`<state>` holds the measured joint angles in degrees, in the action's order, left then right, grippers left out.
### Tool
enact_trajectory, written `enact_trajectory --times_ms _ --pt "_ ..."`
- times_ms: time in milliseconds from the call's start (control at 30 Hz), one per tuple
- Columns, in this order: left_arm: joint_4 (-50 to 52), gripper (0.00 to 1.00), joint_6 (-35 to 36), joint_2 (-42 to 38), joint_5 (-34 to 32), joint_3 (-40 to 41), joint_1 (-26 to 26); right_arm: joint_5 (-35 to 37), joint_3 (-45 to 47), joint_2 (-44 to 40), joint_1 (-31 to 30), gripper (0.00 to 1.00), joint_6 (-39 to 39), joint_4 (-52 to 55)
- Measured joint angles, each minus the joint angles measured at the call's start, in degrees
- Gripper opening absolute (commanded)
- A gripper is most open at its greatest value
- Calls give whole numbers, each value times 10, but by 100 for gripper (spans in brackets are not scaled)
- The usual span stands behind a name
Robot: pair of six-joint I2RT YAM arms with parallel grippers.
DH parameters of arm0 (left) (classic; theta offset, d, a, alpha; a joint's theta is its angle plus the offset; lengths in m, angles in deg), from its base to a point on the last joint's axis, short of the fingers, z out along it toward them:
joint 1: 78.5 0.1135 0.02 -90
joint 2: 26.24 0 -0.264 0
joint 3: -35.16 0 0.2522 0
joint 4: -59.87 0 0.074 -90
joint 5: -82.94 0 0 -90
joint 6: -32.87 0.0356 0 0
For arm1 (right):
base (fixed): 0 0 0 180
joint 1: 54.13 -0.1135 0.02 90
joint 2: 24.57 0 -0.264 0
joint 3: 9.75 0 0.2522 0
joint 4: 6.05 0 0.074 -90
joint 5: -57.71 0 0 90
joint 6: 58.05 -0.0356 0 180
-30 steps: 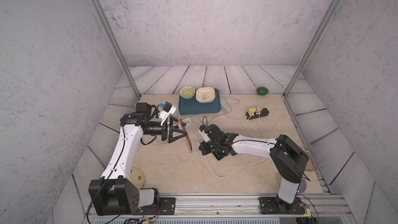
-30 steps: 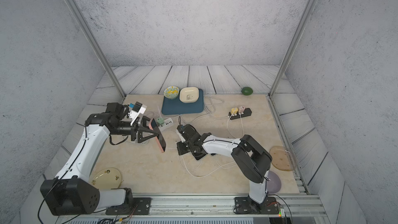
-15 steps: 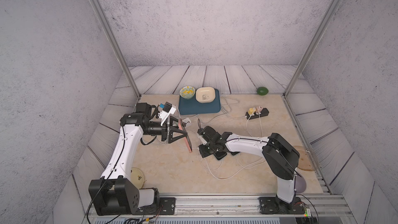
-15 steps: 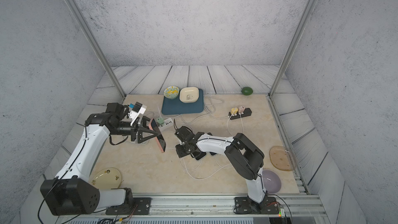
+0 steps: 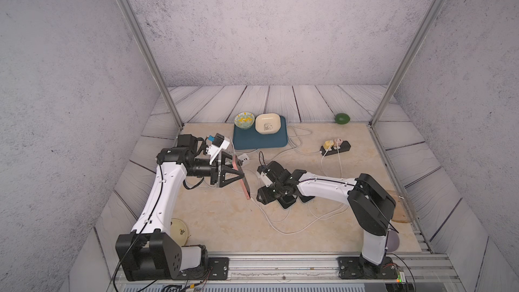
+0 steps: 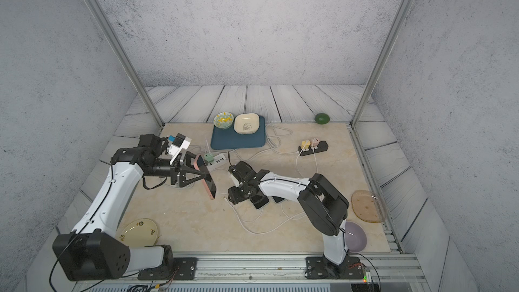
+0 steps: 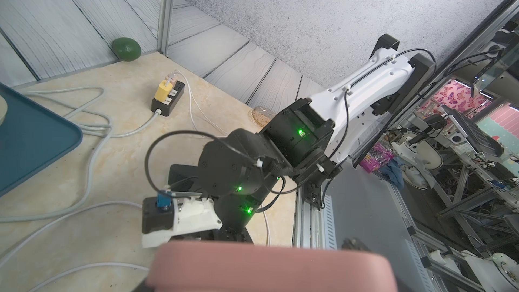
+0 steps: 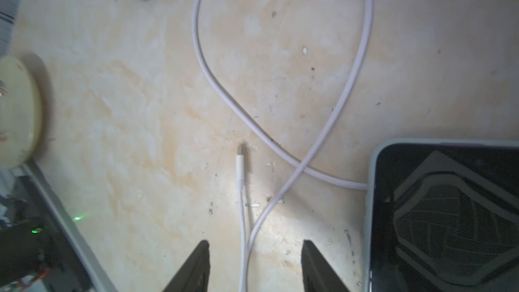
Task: Unplug the charging cable from the phone
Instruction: Remove the charging cable from the phone, then place the phone at the center of the board.
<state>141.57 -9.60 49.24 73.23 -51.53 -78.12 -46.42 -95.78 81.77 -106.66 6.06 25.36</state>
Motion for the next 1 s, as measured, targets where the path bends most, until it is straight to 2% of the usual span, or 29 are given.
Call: enact_trajectory --times_ms 267,600,800,833,867,1000 --pt "27 17 37 0 0 0 2 -80 25 -78 33 77 40 -52" --pt "54 16 67 0 1 0 2 -218 51 -137 61 88 80 -110" --pt "61 16 79 0 1 0 2 -307 85 -152 65 92 49 -218" --pt "61 16 80 0 1 0 2 -316 91 -153 65 98 41 -235" --pt "62 17 81 0 1 0 2 -326 96 -154 65 99 35 -250" --pt "63 17 84 0 1 0 2 -355 108 -157 65 99 12 -312"
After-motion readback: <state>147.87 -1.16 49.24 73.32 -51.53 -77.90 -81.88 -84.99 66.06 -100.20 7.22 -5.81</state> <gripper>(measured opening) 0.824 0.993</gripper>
